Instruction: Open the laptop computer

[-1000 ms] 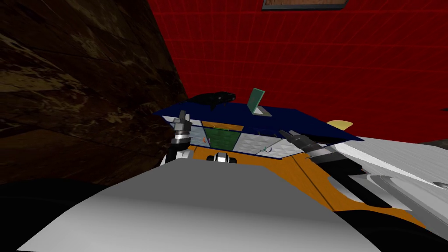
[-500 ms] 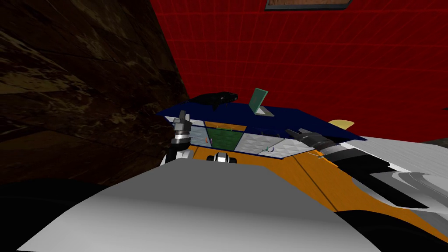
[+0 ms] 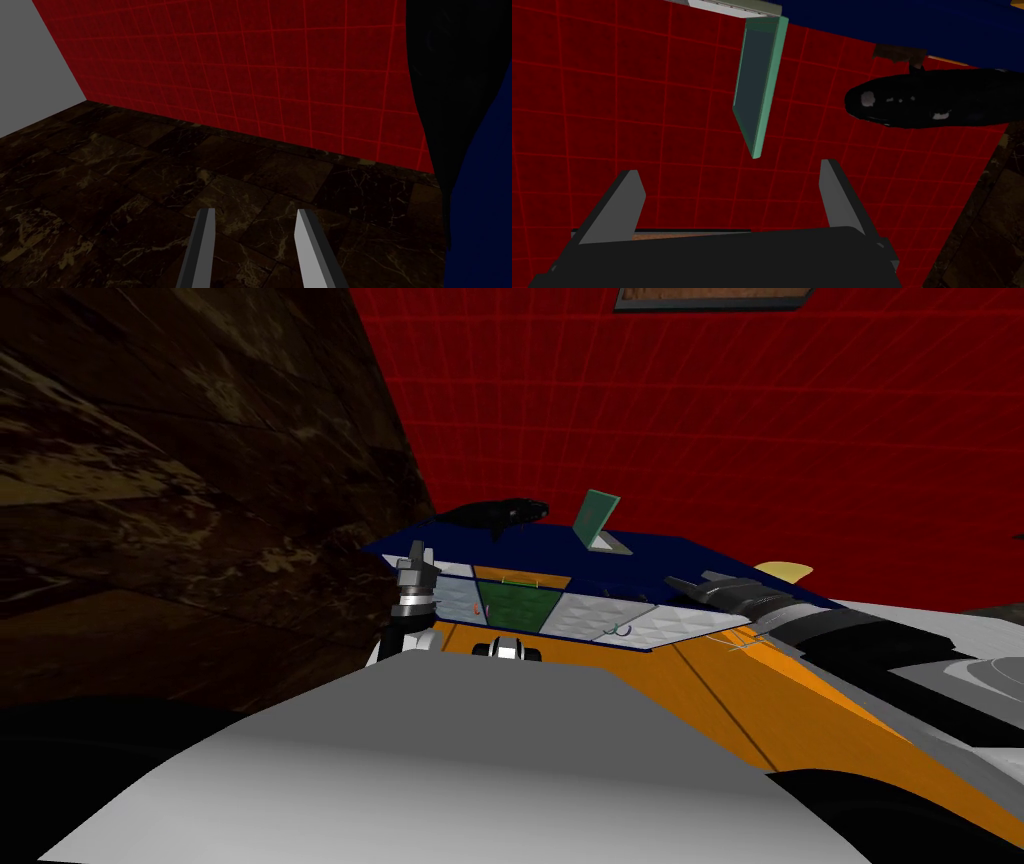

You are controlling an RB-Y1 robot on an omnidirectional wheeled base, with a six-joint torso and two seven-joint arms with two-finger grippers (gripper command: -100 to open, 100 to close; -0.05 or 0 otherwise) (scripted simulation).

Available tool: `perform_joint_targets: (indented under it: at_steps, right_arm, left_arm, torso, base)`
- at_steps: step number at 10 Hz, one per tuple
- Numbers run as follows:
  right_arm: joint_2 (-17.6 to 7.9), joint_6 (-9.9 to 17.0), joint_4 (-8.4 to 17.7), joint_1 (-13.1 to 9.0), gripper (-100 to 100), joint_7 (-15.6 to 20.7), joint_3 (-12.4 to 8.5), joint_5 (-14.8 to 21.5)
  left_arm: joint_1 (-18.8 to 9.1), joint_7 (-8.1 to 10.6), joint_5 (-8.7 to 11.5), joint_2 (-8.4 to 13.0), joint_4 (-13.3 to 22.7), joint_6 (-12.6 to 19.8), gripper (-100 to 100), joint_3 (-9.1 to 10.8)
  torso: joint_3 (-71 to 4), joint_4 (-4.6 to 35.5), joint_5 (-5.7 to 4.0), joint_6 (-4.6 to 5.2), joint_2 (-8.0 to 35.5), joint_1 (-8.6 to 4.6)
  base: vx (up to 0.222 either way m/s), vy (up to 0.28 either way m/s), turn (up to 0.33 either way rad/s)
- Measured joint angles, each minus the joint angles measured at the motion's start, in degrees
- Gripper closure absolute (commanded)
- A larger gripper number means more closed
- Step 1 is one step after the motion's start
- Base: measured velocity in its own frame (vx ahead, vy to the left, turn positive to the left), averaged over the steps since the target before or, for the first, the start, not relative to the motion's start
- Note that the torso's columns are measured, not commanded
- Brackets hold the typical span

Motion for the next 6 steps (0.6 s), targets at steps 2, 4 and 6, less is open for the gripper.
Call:
perform_joint_targets:
  at_steps: [2, 4, 6]
  right_arm:
    - [-2.9, 0.5, 1.1, 0.6, -100, -0.2, -1.0, 0.8]
    - [-6.0, 1.7, 2.5, 3.0, -100, -1.0, -3.7, 2.4]
    - [-9.2, 2.5, 4.7, 3.5, -100, -1.3, -4.5, 3.3]
  left_arm:
    - [0.0, 0.00, 0.0, 0.0, 0.0, 0.0, 0, 0.00]
    - [0.0, 0.00, 0.0, 0.0, 0.0, 0.0, 0, 0.00]
    - [0.0, 0.00, 0.0, 0.0, 0.0, 0.0, 0, 0.00]
  torso:
    - [0.0, 0.0, -0.07, -0.02, 0.0, -0.23]
    - [0.0, 0.0, -0.03, -0.02, 0.0, -0.10]
    - [0.0, 0.0, -0.01, -0.01, 0.0, -0.04]
  base:
    - [0.008, 0.035, 0.000]
    - [0.008, 0.041, -0.006]
    - [0.015, 0.051, -0.008]
